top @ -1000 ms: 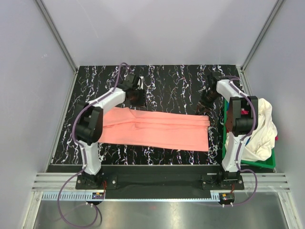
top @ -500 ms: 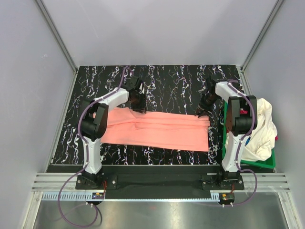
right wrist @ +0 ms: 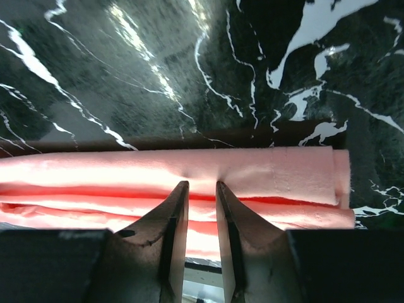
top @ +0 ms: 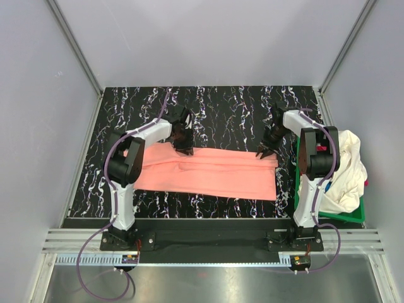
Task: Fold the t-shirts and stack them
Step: Fold the tshirt
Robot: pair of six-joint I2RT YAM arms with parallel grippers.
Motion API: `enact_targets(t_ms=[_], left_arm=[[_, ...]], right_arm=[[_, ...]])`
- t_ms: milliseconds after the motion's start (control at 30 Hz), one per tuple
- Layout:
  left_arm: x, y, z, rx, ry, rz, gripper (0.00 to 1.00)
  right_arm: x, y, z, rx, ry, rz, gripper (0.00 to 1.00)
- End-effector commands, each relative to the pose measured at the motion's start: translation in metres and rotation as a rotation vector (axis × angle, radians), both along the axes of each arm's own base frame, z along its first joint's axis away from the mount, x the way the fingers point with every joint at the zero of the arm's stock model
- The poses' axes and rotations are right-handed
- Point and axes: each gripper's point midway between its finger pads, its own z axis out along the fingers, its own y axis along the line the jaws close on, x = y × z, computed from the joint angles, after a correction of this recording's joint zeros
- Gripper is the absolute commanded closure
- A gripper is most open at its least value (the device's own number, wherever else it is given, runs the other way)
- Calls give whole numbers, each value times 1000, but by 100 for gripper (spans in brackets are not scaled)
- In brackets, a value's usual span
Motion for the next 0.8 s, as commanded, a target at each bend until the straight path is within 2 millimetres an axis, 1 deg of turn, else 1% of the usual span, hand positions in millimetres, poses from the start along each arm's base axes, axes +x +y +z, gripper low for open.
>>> enact_targets(t_ms=[0,133,167,200,267,300,367,400,433,500,567,600,667,700,767], left_arm=[[-12,-2,18,-11,-16,-25,69],[-23,1,21,-14,-8,-27,69],[-28,4,18,-6,4,-24,69],[-30,5,17,-4,7,-24,69],[-35,6,18,-5,9,-26,69],[-39,8,16,-2,16,-26,69],[-43,8,19,-7,14,-29,69],[-48,9,16,-3,24,-30,69],[-50,9,19,-5,17,-30,69],[-54,10,19,-6,17,-29,69],[-60,10,19,-5,18,-33,69],[-62,11,20,-6,17,-33,69],[-69,12,19,-2,25,-33,69],[-70,13,19,-1,26,-34,69],[-69,15,32,10,4,-38,69]], right_arm=[[-7,8,9,21,-10,23,69],[-14,12,15,31,-20,38,69],[-16,12,16,30,-19,41,69],[-20,13,15,33,-12,43,69],[-22,14,20,37,-27,43,69],[-27,14,18,37,-16,43,69],[-30,14,21,45,-23,44,69],[-35,14,19,44,-12,44,69],[-37,15,21,46,-17,47,69],[-43,14,18,42,-8,48,69],[-48,13,19,39,-12,52,68],[-54,12,16,36,1,52,68],[-61,10,16,33,2,57,68],[-70,9,13,31,21,61,68],[-73,8,19,26,6,64,68]])
